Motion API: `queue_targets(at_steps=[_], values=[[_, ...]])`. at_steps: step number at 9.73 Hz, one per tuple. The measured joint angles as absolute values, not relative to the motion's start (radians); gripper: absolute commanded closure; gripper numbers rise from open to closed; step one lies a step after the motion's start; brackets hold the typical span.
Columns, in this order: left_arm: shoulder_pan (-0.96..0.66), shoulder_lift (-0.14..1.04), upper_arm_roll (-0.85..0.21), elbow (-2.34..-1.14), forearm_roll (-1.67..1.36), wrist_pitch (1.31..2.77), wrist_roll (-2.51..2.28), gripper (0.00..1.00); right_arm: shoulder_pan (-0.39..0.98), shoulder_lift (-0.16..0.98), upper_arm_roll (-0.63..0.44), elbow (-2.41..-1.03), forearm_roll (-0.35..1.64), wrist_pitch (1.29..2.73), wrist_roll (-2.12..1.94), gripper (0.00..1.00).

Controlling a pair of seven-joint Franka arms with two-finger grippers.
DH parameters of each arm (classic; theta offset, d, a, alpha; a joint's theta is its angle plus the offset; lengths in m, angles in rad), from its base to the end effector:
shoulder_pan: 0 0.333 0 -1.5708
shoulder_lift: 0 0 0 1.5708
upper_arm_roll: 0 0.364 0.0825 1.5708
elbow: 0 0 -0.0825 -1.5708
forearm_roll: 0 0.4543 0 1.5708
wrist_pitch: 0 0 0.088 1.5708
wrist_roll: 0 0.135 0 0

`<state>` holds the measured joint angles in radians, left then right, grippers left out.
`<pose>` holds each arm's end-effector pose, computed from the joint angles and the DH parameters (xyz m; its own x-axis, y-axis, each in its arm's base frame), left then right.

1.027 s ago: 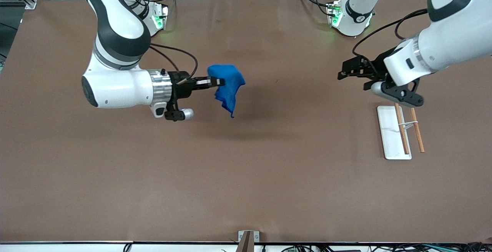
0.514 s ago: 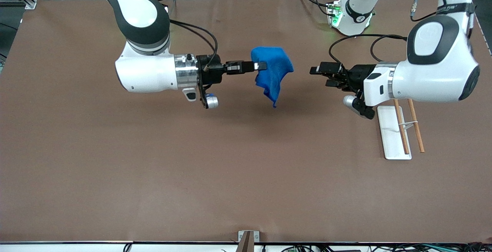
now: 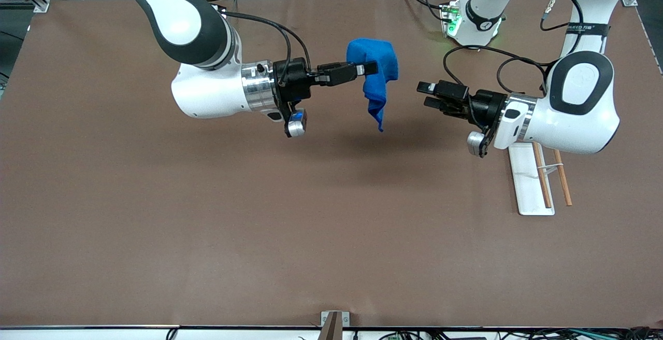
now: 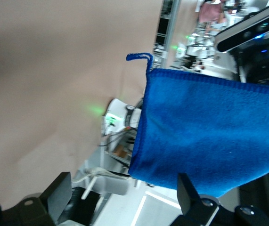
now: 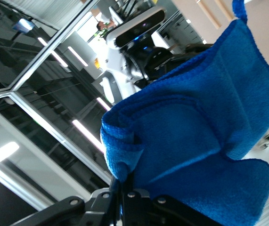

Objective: Right arm passes towel to left arm to hang
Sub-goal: 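Close the left gripper on the hanging towel beside the right gripper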

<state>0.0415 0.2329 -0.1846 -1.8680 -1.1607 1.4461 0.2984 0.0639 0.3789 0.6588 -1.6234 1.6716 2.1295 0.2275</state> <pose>0.6055 -0.2143 0.4321 0.8900 -0.3642 -0.2744 0.1510 -0.3324 0.9310 0.5906 0.5126 0.5391 0.7481 0.1559 -0.6450 -0.6508 -0.0177 -0.7591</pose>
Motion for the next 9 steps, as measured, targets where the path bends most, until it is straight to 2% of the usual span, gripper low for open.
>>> queue_targets(at_steps=[3,9], values=[[0.050,0.233,-0.185,-1.941,-1.320,1.431,0.391,0.07,0.081,0.393,0.671,-1.626,1.828,2.130,0.095,0.99],[0.024,0.233,-0.188,-2.009,-1.496,1.475,0.495,0.12,0.115,0.418,0.687,-1.628,1.982,2.130,-0.040,0.99]])
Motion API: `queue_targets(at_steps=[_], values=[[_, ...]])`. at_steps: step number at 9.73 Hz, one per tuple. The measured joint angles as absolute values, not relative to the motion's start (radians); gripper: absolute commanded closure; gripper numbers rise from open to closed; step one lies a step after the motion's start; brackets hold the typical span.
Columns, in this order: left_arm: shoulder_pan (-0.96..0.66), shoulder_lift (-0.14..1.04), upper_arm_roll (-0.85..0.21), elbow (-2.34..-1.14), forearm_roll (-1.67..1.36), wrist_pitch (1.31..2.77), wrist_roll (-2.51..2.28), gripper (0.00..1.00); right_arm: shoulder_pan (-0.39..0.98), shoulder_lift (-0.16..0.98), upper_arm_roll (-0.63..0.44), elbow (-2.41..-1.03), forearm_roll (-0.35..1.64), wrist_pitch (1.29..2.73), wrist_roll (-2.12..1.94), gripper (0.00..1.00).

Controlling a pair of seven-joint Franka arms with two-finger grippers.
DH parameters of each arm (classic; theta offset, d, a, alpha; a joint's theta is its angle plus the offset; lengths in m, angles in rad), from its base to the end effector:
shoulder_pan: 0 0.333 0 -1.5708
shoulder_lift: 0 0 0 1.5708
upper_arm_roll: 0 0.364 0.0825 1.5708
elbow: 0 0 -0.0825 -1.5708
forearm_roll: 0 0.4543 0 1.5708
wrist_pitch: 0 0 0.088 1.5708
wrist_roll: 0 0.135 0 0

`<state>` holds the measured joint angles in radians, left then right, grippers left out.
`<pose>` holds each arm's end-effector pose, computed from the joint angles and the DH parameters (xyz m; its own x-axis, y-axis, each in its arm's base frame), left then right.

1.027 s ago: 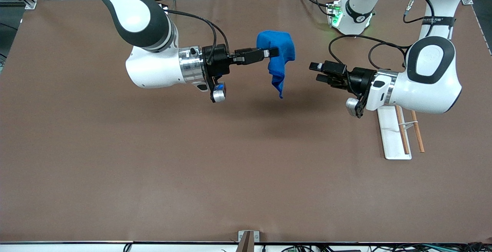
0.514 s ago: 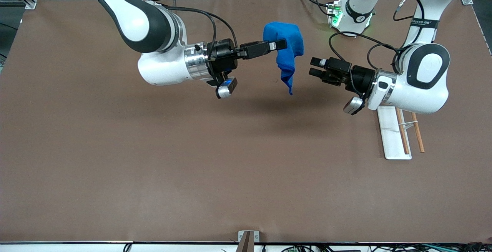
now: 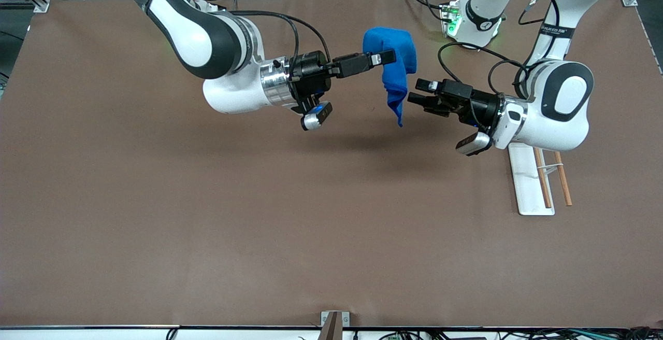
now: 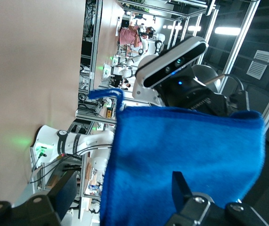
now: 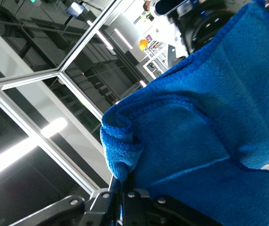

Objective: Right arm passes towel to left arm to hang
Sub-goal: 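Close the left gripper on the hanging towel beside the right gripper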

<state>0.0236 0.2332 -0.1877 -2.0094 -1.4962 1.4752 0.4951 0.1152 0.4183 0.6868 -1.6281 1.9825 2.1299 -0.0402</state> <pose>0.5929 -0.2364 0.4036 0.9449 -0.2799 -0.1701 0.1755 -0.0058 0.9845 0.5689 0.5535 0.5340 0.7689 0.2317 -0.5959 -0.6377 0.2102 -0.7410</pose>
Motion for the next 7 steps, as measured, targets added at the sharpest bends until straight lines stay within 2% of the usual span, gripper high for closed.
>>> queue_targets(at_steps=[3,4,5,6,7], values=[[-0.010,0.233,-0.193,-2.029,-1.537,1.508,0.522,0.16,0.123,0.418,0.689,-1.628,1.992,2.136,-0.052,0.99],[-0.010,0.233,-0.196,-2.033,-1.553,1.508,0.538,0.28,0.123,0.419,0.691,-1.628,1.993,2.147,-0.053,0.99],[-0.010,0.232,-0.198,-2.035,-1.567,1.508,0.553,0.47,0.123,0.419,0.694,-1.628,1.993,2.153,-0.054,0.99],[-0.009,0.228,-0.198,-2.036,-1.572,1.508,0.559,0.74,0.123,0.419,0.697,-1.628,1.993,2.160,-0.054,0.99],[-0.006,0.220,-0.198,-2.036,-1.573,1.508,0.560,0.92,0.123,0.419,0.699,-1.628,1.993,2.167,-0.054,0.99]])
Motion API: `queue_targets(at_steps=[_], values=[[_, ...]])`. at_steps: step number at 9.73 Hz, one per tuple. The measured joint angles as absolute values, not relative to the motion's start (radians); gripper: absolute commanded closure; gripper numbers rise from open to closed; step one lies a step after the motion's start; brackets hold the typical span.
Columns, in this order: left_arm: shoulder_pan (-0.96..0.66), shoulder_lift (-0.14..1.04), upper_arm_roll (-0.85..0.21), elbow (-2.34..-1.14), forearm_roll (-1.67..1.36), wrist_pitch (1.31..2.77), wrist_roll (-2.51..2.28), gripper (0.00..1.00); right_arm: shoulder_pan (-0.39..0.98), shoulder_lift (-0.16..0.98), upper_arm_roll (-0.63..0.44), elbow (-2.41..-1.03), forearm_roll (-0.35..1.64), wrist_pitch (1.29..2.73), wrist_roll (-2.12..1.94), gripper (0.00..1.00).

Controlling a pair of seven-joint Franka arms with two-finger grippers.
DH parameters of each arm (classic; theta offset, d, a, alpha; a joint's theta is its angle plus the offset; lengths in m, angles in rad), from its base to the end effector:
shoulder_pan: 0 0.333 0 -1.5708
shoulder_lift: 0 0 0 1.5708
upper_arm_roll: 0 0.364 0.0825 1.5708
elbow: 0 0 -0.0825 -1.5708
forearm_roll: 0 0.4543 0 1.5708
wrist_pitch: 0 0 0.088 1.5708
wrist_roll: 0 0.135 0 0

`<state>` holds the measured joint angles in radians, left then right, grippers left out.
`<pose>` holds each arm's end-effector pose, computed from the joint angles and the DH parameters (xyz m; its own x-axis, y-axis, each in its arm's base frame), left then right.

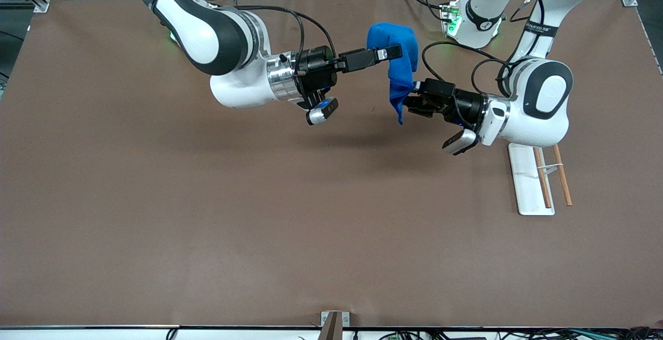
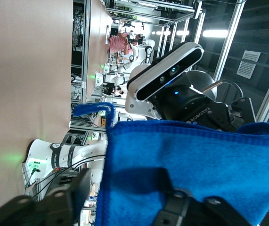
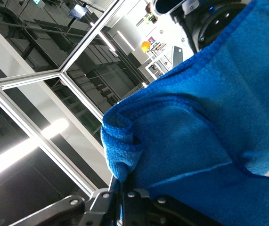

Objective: Right arm passes towel to left arm to hang
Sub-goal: 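Close the left gripper on the hanging towel beside the right gripper, then open the right gripper and withdraw while the left gripper carries the towel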

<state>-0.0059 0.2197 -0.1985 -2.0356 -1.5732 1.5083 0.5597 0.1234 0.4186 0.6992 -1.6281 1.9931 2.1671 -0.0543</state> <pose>0.5858 -0.2586 0.4056 0.9606 -0.2523 -0.1169 0.1341 0.0522 0.9896 0.5625 0.5615 0.5326 0.7708 0.2122 -0.6008 -0.6364 0.2100 -0.7422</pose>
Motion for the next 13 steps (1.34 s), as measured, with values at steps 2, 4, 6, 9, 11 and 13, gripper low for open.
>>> queue_targets(at_steps=[2,4,6,9,11,13], values=[[0.008,0.205,-0.198,-2.036,-1.577,1.508,0.560,1.00,0.123,0.419,0.702,-1.628,1.994,2.170,-0.055,0.99],[0.018,0.196,-0.198,-2.036,-1.577,1.508,0.560,1.00,0.123,0.419,0.702,-1.628,1.994,2.170,-0.055,0.98],[0.030,0.194,-0.198,-2.036,-1.578,1.507,0.560,1.00,0.123,0.419,0.702,-1.628,1.995,2.170,-0.056,0.98],[0.031,0.193,-0.196,-2.036,-1.578,1.507,0.557,1.00,0.123,0.419,0.703,-1.628,1.981,2.230,-0.064,0.00],[0.033,0.193,-0.191,-2.033,-1.547,1.508,0.554,1.00,0.121,0.417,0.703,-1.640,1.865,2.330,-0.069,0.00],[0.063,0.192,-0.189,-2.007,-1.438,1.509,0.540,1.00,0.088,0.413,0.698,-1.688,1.687,2.351,-0.064,0.00]])
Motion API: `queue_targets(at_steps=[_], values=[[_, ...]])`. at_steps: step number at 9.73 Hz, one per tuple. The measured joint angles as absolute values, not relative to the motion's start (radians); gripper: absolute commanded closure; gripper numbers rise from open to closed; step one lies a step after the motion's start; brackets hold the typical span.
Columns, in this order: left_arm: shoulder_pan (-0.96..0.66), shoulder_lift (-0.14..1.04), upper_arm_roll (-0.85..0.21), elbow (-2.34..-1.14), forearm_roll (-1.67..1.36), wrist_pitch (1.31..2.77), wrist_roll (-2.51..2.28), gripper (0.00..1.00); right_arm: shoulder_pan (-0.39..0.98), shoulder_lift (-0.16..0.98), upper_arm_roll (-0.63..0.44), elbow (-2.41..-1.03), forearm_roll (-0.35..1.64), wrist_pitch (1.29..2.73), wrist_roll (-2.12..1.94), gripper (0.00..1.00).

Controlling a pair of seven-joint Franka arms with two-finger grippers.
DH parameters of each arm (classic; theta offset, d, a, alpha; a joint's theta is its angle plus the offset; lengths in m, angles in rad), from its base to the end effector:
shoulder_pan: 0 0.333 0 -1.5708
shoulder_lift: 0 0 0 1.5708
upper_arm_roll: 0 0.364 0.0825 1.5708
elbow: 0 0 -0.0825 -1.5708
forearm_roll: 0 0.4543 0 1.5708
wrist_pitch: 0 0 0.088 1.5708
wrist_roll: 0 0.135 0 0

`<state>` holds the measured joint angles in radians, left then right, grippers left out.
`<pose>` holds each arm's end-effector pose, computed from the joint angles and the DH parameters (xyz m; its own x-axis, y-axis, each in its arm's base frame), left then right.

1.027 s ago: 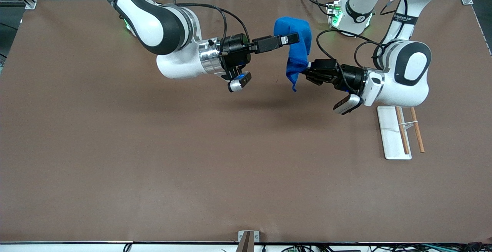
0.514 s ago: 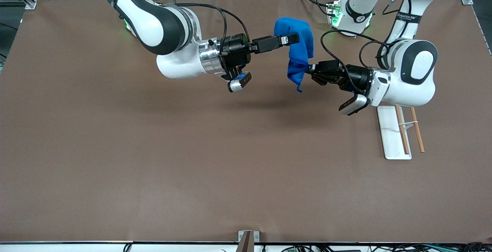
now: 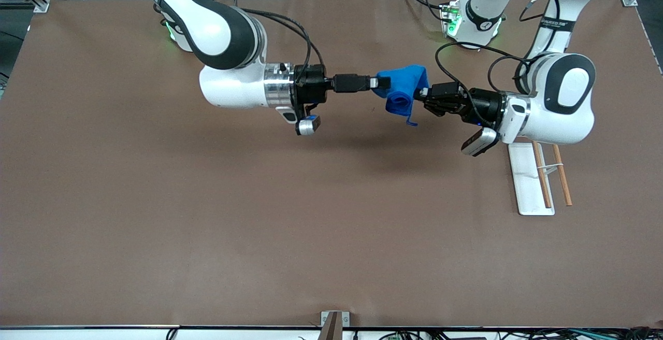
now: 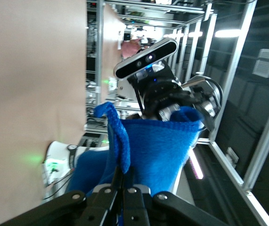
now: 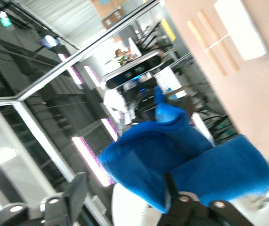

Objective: Right arm passes towel to left arm to hang
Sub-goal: 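Open the right gripper and withdraw while the left gripper carries the towel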

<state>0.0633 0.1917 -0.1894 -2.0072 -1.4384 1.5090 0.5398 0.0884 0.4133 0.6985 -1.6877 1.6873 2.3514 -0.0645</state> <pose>0.5983 -0.2107 0.4197 0.9658 -0.2437 -0.0888 0.0774 -0.0560 0.9954 0.5788 0.5293 0.4730 0.8718 -0.0114 -0.4898 -0.4899 -0.0345 -0.8711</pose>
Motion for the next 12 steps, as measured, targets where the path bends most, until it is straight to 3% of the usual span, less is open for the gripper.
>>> queue_targets(at_steps=[4,7,9,12], values=[[0.113,0.190,-0.185,-1.812,-1.032,1.512,0.372,1.00,0.030,0.377,0.572,-1.786,1.316,2.344,0.012,0.00],[0.113,0.189,-0.185,-1.673,-0.706,1.514,0.191,1.00,0.026,0.294,0.439,-1.851,0.855,2.340,0.205,0.00],[0.115,0.182,-0.186,-1.644,-0.572,1.526,0.108,1.00,0.025,0.248,0.369,-1.866,0.517,2.329,0.347,0.00],[0.116,0.179,-0.186,-1.643,-0.400,1.617,0.020,1.00,0.017,0.184,0.161,-1.869,0.102,2.178,0.380,0.00]])
